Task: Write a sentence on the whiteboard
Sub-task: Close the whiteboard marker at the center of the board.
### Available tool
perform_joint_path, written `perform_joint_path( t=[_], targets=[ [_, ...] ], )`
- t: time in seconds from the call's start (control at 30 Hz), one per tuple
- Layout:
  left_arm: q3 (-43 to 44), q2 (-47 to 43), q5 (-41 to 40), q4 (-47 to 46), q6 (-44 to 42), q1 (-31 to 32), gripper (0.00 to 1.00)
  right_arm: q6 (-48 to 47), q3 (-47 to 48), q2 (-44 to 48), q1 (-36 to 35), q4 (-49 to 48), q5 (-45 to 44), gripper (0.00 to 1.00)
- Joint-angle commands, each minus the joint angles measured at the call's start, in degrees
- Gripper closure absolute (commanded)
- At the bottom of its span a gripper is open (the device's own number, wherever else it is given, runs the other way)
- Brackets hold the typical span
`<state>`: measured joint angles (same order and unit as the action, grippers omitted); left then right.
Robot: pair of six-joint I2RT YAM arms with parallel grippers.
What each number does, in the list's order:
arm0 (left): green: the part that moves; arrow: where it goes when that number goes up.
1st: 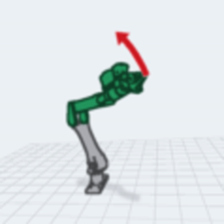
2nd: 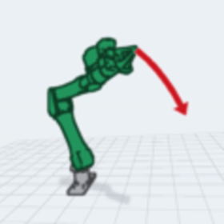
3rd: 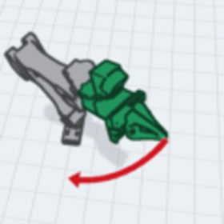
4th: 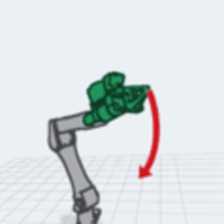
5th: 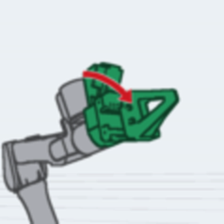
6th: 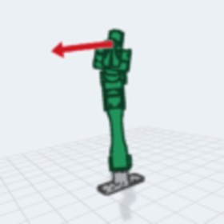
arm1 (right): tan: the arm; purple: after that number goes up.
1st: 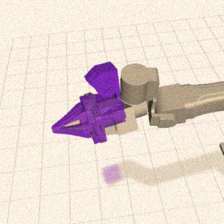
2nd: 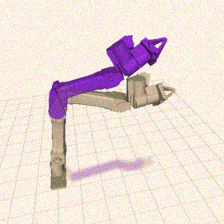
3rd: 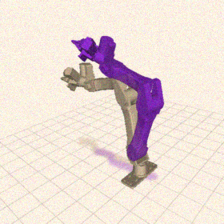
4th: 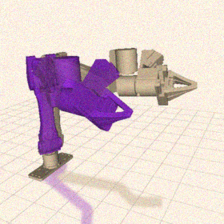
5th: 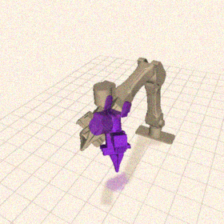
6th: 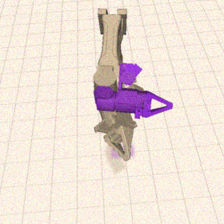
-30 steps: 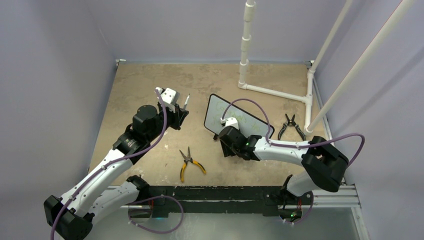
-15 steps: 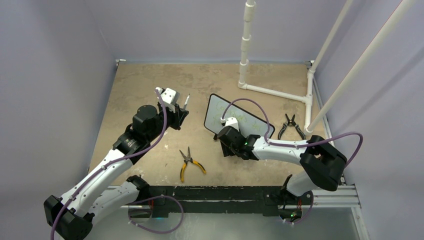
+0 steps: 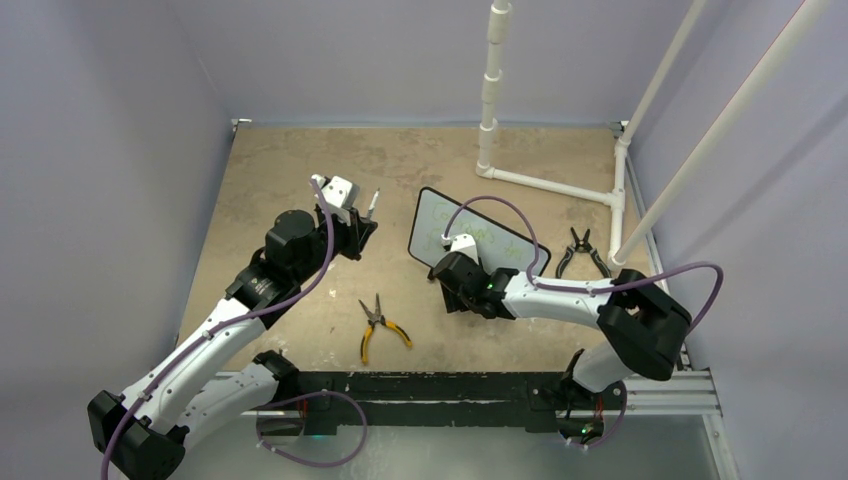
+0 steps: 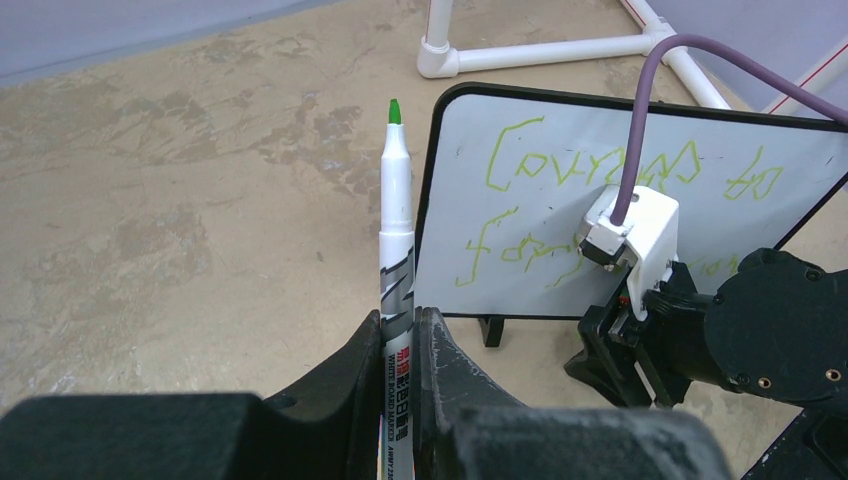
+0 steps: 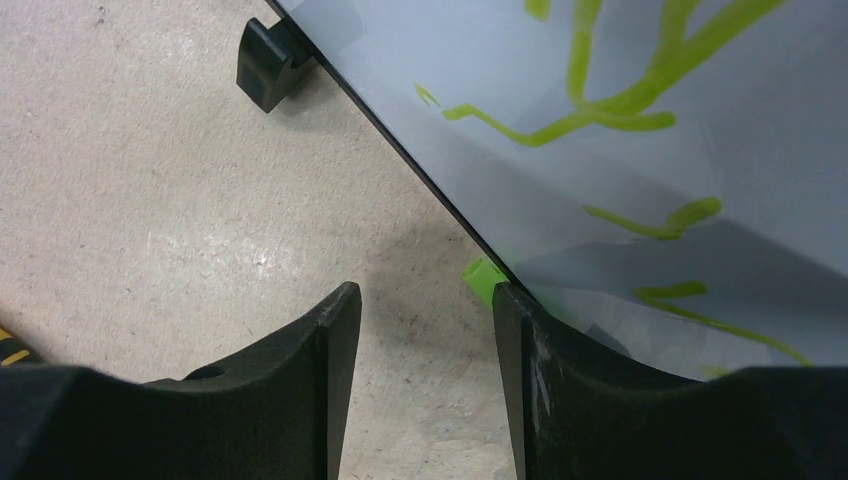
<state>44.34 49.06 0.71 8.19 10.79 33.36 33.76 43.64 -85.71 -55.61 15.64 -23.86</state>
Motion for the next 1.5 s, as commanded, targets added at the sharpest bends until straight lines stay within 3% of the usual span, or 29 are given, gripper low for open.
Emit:
perform_joint_path(
  t=[0.0, 0.4, 1.1, 1.3, 1.47],
  targets=[
    [-0.1, -0.6, -0.5, -0.9, -1.0, -0.4, 1.00, 1.9, 1.8, -1.4, 0.3, 1.9, -3.5, 0.45],
    [-0.2, -0.9, -0.5, -0.8, -1.0, -0.4, 1.00, 2.1, 2.6, -3.1, 0.4, 2.8, -2.3, 0.44],
    [-0.2, -1.5, -0.5, -0.9, -0.9, -0.5, 1.00, 4.2, 1.8, -2.1, -1.0, -0.6, 9.3, 0.62],
    [-0.4, -1.8, -0.5, -0.9, -0.9, -0.4, 1.00, 7.3, 4.8, 0.0, -5.3, 2.8, 3.0, 0.59],
    [-0.4, -2.0, -0.2, -1.0, -0.7, -0.5, 1.00, 16.8, 5.0, 5.0, -7.3, 7.5, -1.8, 0.54]
  ],
)
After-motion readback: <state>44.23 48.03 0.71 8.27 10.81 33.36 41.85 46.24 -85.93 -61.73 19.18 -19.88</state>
